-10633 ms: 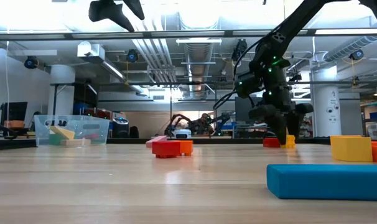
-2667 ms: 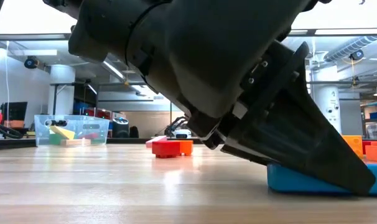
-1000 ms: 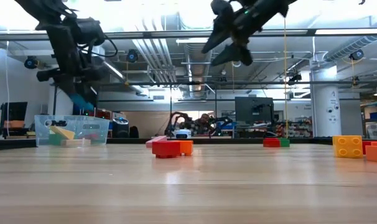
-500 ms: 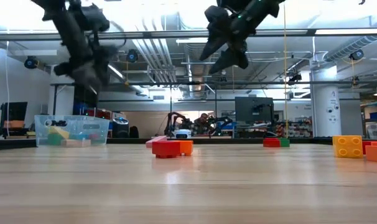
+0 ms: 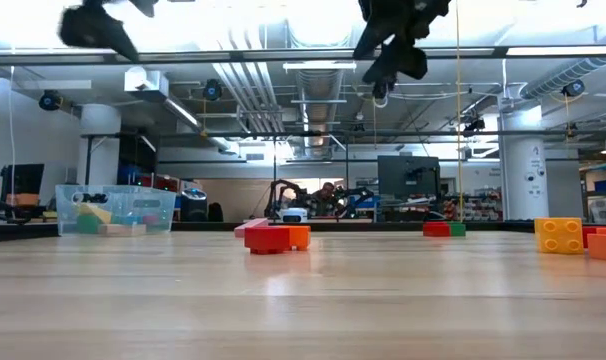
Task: Sort blocks by size
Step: Put the orange rectangular wooden block into the transparent bin
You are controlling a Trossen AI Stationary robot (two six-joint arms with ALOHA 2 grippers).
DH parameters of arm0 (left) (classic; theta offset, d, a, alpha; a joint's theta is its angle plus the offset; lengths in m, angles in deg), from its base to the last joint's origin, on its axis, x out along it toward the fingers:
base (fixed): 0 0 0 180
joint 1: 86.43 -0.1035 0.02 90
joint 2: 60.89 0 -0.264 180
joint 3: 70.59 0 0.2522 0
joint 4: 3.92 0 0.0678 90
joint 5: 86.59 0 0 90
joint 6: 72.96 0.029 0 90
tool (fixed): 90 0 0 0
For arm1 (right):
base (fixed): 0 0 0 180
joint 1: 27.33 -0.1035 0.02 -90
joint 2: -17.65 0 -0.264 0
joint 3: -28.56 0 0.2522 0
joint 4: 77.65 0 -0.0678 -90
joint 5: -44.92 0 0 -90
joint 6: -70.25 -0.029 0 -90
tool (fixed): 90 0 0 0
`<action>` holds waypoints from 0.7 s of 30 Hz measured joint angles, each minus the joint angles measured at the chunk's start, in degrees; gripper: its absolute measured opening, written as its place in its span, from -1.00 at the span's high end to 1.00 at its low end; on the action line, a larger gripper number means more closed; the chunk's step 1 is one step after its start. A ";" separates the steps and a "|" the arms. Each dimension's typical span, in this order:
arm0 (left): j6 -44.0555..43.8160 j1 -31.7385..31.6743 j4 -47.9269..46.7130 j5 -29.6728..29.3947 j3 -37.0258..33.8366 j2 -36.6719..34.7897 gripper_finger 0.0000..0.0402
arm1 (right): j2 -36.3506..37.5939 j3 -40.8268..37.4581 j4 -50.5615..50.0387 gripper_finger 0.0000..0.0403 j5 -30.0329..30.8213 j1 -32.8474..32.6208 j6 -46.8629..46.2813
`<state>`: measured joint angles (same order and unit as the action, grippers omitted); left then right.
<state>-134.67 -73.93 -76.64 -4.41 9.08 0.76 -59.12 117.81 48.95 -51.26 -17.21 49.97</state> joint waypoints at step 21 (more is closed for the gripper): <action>-7.98 31.21 7.77 -4.72 -0.92 23.90 -0.29 | 0.01 -1.12 3.13 -0.19 7.71 -14.09 -0.12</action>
<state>-142.65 -42.71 -68.87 -9.13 8.16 24.66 -59.10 116.69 52.08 -43.55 -31.30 49.84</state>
